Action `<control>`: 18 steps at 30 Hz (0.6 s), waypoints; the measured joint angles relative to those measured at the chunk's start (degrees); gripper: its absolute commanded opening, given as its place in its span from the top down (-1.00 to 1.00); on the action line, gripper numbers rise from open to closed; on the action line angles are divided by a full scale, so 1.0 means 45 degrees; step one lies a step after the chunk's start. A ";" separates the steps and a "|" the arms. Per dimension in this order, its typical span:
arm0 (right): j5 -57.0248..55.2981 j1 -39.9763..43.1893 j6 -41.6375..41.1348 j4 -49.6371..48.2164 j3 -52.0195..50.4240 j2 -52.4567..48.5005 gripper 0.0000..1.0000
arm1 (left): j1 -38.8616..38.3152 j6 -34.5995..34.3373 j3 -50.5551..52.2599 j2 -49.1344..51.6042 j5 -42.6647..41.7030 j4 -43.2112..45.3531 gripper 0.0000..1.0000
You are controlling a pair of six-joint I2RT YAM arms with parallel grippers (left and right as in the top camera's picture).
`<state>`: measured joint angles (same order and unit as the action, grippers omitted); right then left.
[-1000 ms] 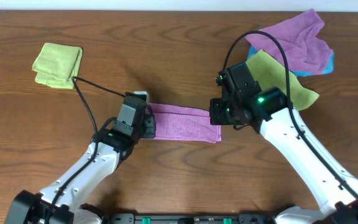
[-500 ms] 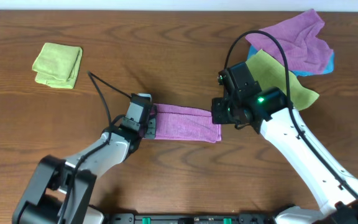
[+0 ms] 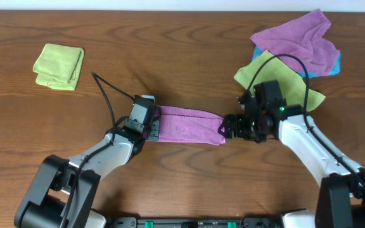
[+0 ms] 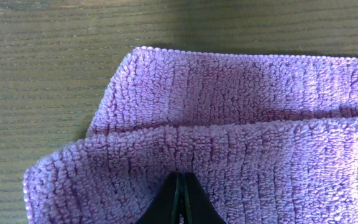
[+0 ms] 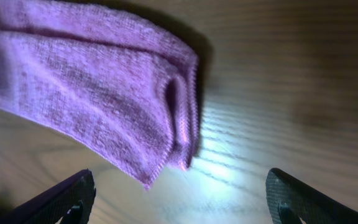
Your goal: Fold the cloth
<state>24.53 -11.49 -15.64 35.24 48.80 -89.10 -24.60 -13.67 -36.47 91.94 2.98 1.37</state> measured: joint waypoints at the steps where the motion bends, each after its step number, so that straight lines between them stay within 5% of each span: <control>1: 0.0262 0.0000 0.0044 -0.0321 -0.0209 -0.0019 -0.68 | 0.0000 -0.0005 0.0000 0.0000 0.0005 0.0000 0.89; 12: 0.2263 0.0039 -0.0063 -0.2448 -0.0398 -0.2011 -0.38 | 0.0000 -0.0010 0.0000 0.0000 0.0000 -0.0010 0.89; 16: 0.2618 0.0039 -0.0214 -0.2841 -0.0374 -0.2429 0.37 | 0.0000 -0.0010 0.0000 0.0000 -0.0034 -0.0010 0.89; 18: 0.2521 0.0039 -0.0321 -0.2914 -0.0384 -0.2642 0.97 | 0.0000 -0.0029 0.0000 0.0000 -0.0107 -0.0010 0.89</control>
<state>35.88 -11.31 -17.08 22.13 47.07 -100.99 -24.60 -13.80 -36.47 91.94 2.50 1.32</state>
